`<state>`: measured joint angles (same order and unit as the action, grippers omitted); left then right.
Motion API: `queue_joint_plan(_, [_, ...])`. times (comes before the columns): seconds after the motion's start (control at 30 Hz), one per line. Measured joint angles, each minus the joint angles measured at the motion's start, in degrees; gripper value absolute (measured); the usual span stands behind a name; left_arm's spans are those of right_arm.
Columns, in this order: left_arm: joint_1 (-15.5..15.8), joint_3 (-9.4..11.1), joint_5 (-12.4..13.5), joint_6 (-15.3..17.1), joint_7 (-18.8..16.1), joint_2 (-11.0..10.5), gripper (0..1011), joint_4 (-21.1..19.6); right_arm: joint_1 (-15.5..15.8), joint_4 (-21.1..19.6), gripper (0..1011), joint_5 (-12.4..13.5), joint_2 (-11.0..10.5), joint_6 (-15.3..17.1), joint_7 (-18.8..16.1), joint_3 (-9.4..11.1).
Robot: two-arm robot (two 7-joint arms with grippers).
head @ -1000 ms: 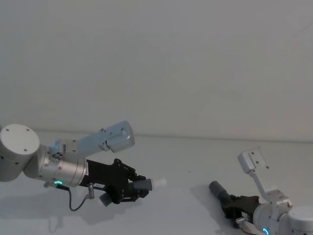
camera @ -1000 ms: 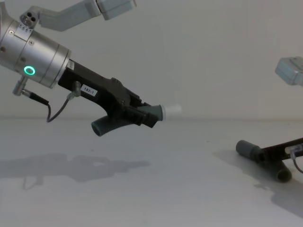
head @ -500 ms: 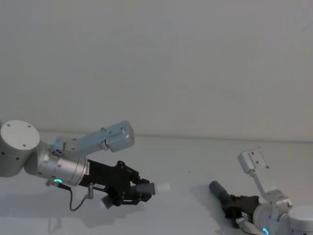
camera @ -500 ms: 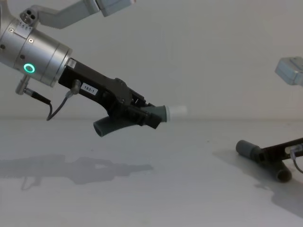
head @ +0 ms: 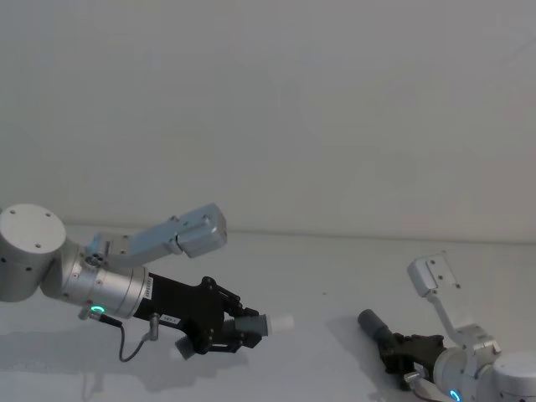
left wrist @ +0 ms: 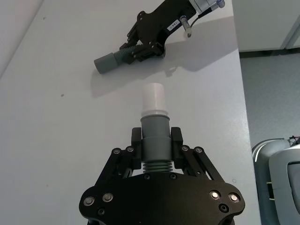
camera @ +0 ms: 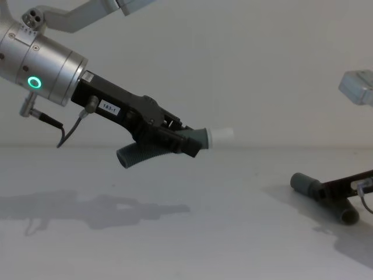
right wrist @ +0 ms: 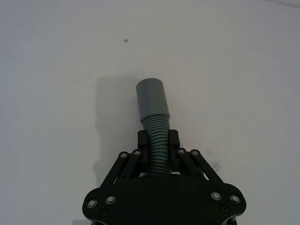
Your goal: Use both hands to pick up one end of the pipe from the table, align the ends, and insert them.
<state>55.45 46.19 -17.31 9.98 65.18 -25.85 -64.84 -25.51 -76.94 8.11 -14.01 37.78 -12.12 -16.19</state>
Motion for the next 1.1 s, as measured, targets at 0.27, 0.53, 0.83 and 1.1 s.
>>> queue_joint_plan(0.27, [0.1, 0.05, -0.47, -0.09, 0.43, 0.04, 327, 0.22, 0.0, 0.0, 226, -0.16, -0.28, -0.81, -0.57, -0.2])
queue_joint_plan(0.53, [0.13, 0.07, -0.75, -0.14, 0.68, 0.06, 327, 0.34, 0.39, -0.35, 226, -0.45, -1.96, -4.66, -3.42, -0.98])
queue_joint_plan(0.83, [0.18, 0.07, -0.89, -0.18, 0.81, 0.05, 327, 0.41, 1.66, -1.8, 226, -0.27, -5.8, -12.06, -9.38, -1.85])
queue_joint_plan(1.1, [0.19, 0.07, -0.93, -0.18, 0.87, 0.06, 327, 0.45, 2.66, -2.6, 226, 0.44, -8.96, -17.97, -13.9, -2.31])
